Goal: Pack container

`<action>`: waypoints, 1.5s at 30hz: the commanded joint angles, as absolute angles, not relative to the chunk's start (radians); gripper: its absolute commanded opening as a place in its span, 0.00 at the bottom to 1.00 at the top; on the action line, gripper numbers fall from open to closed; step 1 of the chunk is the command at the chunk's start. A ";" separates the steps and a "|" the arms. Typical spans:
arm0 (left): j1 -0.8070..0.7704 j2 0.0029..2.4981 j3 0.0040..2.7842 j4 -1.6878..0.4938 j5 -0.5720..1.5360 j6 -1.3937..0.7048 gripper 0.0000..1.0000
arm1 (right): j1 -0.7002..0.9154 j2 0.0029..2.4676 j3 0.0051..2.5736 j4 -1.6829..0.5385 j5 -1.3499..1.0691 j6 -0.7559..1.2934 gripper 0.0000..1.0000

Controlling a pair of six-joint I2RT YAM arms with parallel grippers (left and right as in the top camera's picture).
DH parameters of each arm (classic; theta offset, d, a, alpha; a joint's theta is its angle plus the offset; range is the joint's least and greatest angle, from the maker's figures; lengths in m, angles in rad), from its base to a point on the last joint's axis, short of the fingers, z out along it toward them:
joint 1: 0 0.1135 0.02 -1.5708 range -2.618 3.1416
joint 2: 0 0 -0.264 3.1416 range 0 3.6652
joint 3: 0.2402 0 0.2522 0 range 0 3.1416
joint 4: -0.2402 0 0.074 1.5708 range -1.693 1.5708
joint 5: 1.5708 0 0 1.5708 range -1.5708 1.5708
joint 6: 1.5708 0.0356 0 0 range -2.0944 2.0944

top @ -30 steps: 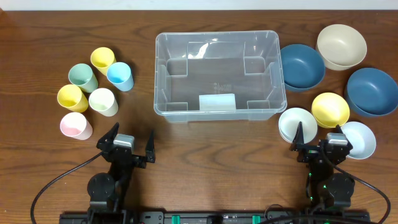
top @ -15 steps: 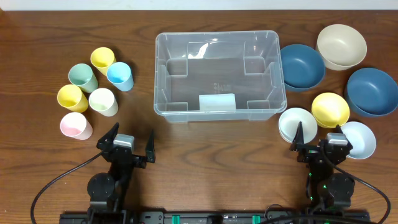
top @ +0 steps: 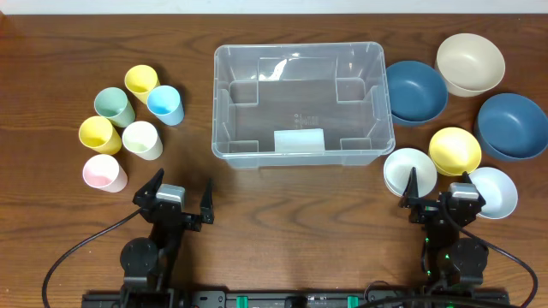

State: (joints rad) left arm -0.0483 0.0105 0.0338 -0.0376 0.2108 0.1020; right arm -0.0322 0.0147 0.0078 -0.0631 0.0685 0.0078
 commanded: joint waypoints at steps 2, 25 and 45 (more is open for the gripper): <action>-0.044 0.005 0.005 -0.051 0.224 0.096 0.98 | -0.026 0.006 0.006 -0.065 0.079 0.022 0.99; -0.044 0.005 0.005 -0.051 0.224 0.097 0.98 | -0.026 0.006 0.006 -0.053 0.059 0.010 0.99; -0.044 0.005 0.005 -0.050 0.224 0.096 0.98 | -0.026 0.440 0.883 -0.708 -0.165 0.046 0.99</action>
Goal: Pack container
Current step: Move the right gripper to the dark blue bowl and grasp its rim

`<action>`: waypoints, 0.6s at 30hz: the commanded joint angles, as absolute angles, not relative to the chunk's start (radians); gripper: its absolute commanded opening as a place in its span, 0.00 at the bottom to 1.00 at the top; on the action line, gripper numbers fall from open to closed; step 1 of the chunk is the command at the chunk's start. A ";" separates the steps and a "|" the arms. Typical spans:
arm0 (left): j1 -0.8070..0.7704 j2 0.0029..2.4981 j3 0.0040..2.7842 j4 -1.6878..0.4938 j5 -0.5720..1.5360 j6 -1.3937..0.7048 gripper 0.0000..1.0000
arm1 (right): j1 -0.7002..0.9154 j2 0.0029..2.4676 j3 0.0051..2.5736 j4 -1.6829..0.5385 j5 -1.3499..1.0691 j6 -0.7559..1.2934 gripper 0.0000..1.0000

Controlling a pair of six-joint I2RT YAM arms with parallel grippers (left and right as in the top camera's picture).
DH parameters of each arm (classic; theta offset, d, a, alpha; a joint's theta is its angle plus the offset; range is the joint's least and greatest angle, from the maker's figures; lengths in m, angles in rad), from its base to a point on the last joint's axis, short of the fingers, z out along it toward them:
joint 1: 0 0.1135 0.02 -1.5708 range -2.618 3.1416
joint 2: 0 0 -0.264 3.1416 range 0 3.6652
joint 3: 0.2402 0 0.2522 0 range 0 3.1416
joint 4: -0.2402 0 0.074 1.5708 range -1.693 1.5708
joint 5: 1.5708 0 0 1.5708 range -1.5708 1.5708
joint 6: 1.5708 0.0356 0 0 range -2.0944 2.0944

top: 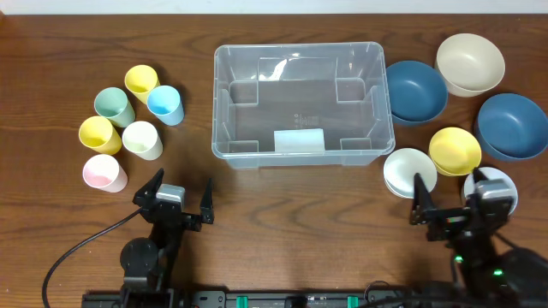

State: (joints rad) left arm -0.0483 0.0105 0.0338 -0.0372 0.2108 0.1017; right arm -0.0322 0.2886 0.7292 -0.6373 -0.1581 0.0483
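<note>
A clear plastic container [300,103] stands empty at the table's middle. Several cups are grouped to its left: green [113,105], yellow [141,81], blue [164,104], a second yellow [99,134], cream [142,139] and pink [104,173]. Bowls lie to its right: dark blue [415,91], beige [470,62], a second dark blue [511,126], yellow [455,151], white [408,171] and pale blue [501,190]. My left gripper [182,183] is open, below the cups. My right gripper [446,183] is open, between the white and pale blue bowls and partly covering the pale blue one.
The table's wooden top [282,214] runs bare between the container and the two arm bases. A black cable [77,252] loops from the left arm near the front edge.
My right arm has shifted a little to the right, and its gripper now overlaps the pale blue bowl more. The left arm, cups, bowls and container are unchanged.
</note>
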 commanded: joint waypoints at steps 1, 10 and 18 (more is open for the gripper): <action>-0.044 0.005 0.005 -0.051 0.224 0.097 0.98 | -0.026 0.507 0.947 -0.752 -0.165 0.049 0.99; -0.044 0.005 0.005 -0.051 0.224 0.096 0.98 | -0.026 1.160 1.493 -1.150 -0.273 -0.014 0.99; -0.044 0.005 0.005 -0.051 0.224 0.096 0.98 | -0.036 1.439 1.557 -1.188 -0.392 0.033 0.99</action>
